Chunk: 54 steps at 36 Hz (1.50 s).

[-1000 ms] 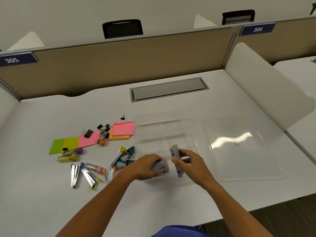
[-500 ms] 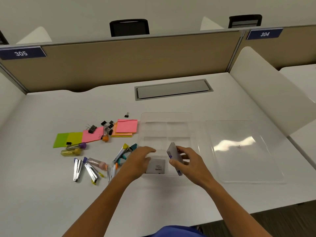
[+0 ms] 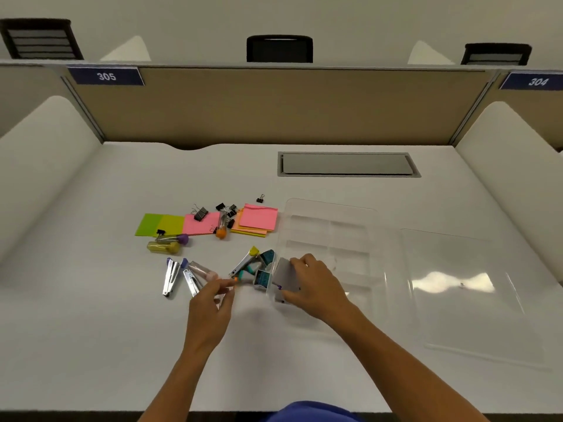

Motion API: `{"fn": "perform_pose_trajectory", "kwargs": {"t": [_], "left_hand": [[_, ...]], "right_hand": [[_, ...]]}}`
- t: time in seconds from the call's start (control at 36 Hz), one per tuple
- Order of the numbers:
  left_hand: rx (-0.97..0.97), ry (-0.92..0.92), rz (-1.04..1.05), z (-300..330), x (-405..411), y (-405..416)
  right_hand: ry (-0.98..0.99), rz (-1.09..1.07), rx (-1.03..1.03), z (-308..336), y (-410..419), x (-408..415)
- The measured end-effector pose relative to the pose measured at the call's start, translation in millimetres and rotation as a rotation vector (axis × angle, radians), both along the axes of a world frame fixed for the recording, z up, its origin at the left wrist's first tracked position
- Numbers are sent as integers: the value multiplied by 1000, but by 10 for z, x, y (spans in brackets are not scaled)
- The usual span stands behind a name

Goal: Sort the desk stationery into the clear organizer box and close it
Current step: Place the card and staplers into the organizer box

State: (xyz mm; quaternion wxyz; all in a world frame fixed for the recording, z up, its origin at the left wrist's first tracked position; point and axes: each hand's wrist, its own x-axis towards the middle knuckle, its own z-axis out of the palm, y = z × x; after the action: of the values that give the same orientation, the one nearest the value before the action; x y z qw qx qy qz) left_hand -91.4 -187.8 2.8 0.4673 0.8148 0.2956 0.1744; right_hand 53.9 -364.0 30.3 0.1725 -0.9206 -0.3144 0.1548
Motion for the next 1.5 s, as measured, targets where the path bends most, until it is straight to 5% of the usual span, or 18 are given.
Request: {"fn": "perform_pose_trajectory", "kwargs": {"t": [0.33, 0.92, 1.14, 1.36, 1.5], "left_hand": [[-73, 21, 70, -59, -166, 113], [-26, 259, 182, -223, -101, 165], [136, 335, 118, -239, 20, 167], [553, 582, -29, -284, 120, 31], [565, 629, -77, -378, 129, 19]], "right_hand": [[16, 68, -299, -220, 62, -8], [-70, 116, -14, 94, 437, 18], [-94, 205, 30, 88, 894, 146], [-217, 361, -183, -146, 1175, 313], [-318, 373, -296, -242, 1268, 379]]}}
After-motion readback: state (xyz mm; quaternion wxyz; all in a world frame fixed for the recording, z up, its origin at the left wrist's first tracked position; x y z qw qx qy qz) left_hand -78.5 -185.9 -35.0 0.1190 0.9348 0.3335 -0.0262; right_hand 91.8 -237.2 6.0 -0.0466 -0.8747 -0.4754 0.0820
